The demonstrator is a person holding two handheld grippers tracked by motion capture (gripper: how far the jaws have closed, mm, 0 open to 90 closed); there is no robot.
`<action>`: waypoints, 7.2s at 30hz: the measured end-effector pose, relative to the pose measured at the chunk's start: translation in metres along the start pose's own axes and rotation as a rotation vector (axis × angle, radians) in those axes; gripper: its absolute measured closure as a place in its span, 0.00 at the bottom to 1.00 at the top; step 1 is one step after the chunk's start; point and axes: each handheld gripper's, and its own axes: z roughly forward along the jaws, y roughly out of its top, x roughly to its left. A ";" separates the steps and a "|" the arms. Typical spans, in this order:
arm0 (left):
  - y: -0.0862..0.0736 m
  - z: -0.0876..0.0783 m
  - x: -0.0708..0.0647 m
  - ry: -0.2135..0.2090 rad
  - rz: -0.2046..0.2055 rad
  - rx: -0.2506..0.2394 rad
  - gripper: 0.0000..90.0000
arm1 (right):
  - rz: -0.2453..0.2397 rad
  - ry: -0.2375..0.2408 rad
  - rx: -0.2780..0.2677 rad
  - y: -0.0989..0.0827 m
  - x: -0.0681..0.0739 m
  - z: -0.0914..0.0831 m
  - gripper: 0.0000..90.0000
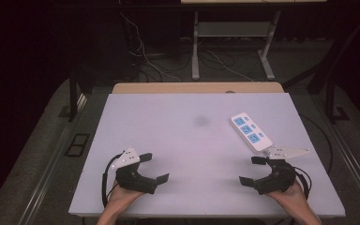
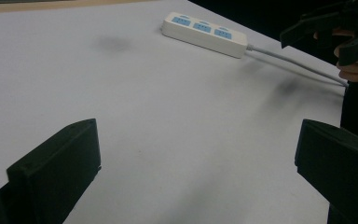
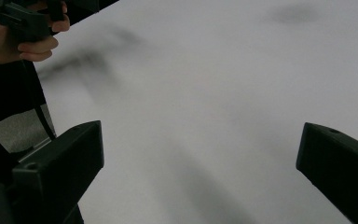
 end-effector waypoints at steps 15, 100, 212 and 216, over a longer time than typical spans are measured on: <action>0.000 0.002 0.000 0.004 0.019 0.020 0.00 | 0.004 0.006 0.028 0.000 0.000 0.002 0.01; -0.005 0.009 0.004 0.009 -0.004 0.036 0.00 | -0.027 -0.072 0.170 0.069 -0.043 -0.028 0.01; -0.006 0.009 0.007 0.011 -0.002 0.036 0.00 | 0.265 -0.242 0.220 0.055 -0.159 0.011 1.00; -0.006 0.009 0.006 0.009 0.001 0.036 0.00 | 0.259 -0.251 0.208 0.053 -0.158 0.010 1.00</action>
